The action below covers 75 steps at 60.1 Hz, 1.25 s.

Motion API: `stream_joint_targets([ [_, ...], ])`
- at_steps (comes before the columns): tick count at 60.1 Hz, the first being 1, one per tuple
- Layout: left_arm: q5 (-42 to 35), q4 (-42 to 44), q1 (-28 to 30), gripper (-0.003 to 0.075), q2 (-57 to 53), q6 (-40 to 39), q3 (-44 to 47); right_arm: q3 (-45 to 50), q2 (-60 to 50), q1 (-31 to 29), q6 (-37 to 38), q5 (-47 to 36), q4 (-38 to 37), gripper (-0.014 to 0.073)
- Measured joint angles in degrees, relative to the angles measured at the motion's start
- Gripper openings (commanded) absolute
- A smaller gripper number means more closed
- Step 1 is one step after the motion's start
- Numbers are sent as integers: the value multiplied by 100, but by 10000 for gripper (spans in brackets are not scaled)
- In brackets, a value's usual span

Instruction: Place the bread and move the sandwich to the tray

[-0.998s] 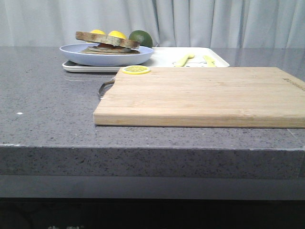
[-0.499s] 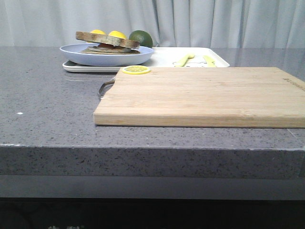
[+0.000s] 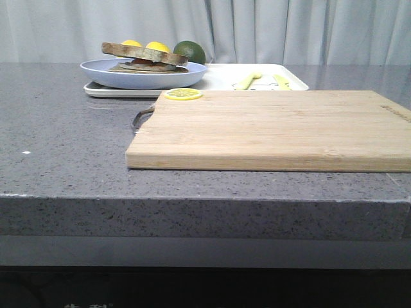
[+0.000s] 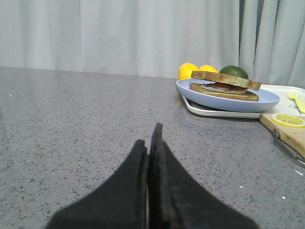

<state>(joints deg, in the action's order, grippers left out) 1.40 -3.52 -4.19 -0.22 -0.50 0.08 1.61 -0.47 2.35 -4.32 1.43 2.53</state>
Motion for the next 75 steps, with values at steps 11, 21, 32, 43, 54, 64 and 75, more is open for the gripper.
stream_joint_targets([
  [11, 0, 0, 0, -17, 0, 0, 0, 0, 0, 0, 584, -143, -285, -67],
  [21, 0, 0, 0, -17, 0, 0, 0, 0, 0, -45, 647, -112, -189, -67],
  [32, 0, 0, 0, -17, 0, 0, 0, 0, 0, -316, 662, -79, -165, -67],
  [43, 0, 0, 0, -17, 0, 0, 0, 0, 0, -337, 662, -79, -165, -67],
  [54, 0, 0, 0, -17, 0, 0, 0, 0, 0, -337, 662, -79, -165, -67],
  [64, 0, 0, 0, -17, 0, 0, 0, 0, 0, -337, 662, -79, -165, -67],
  [75, 0, 0, 0, -17, 0, 0, 0, 0, 0, -337, 666, -79, -165, -67],
])
